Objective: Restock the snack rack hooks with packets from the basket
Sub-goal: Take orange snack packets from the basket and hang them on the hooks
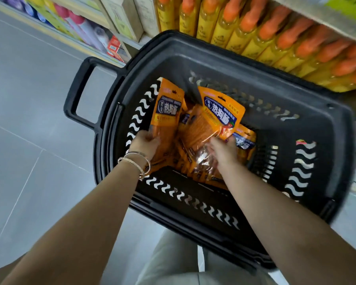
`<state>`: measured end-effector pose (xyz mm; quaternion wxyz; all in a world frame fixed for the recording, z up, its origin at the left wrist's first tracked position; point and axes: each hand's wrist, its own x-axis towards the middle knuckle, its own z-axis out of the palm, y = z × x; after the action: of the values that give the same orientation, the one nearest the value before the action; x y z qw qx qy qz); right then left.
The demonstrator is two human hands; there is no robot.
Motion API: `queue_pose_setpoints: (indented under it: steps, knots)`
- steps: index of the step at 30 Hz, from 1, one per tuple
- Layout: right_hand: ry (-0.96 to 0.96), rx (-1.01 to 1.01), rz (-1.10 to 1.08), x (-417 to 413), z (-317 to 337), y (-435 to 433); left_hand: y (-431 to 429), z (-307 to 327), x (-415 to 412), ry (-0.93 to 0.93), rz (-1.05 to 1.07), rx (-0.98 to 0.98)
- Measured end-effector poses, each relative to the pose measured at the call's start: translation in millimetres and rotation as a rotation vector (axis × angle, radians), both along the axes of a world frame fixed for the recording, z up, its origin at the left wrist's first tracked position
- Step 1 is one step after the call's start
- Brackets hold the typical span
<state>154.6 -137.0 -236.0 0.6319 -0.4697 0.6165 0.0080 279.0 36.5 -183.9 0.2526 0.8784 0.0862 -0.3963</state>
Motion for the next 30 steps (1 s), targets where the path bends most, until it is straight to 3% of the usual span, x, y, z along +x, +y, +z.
queue_pose_setpoints:
  steps: [4,7,13,17,22,30]
  knots:
    - [-0.024,-0.039,-0.038,-33.1,58.7,-20.2,-12.3,50.5,-17.7,-0.077,0.014,-0.107]
    - [0.001,-0.14,0.054,-62.0,99.2,-32.5,-24.0,93.5,-33.3,-0.09,0.002,-0.19]
    - [-0.137,-0.621,0.135,-131.9,196.0,-58.4,-53.3,174.5,-76.7,-0.188,-0.054,-0.38]
    - [-0.34,-0.752,0.022,-191.8,260.1,-84.9,-85.5,228.2,-121.1,-0.285,-0.085,-0.54]
    - [-0.423,-0.812,-0.229,-285.9,339.2,-124.0,-137.9,301.3,-197.1,-0.418,-0.16,-0.711]
    - [-0.45,-1.165,-0.166,-411.7,461.5,-192.8,-230.8,421.6,-312.6,-0.498,-0.3,-1.066]
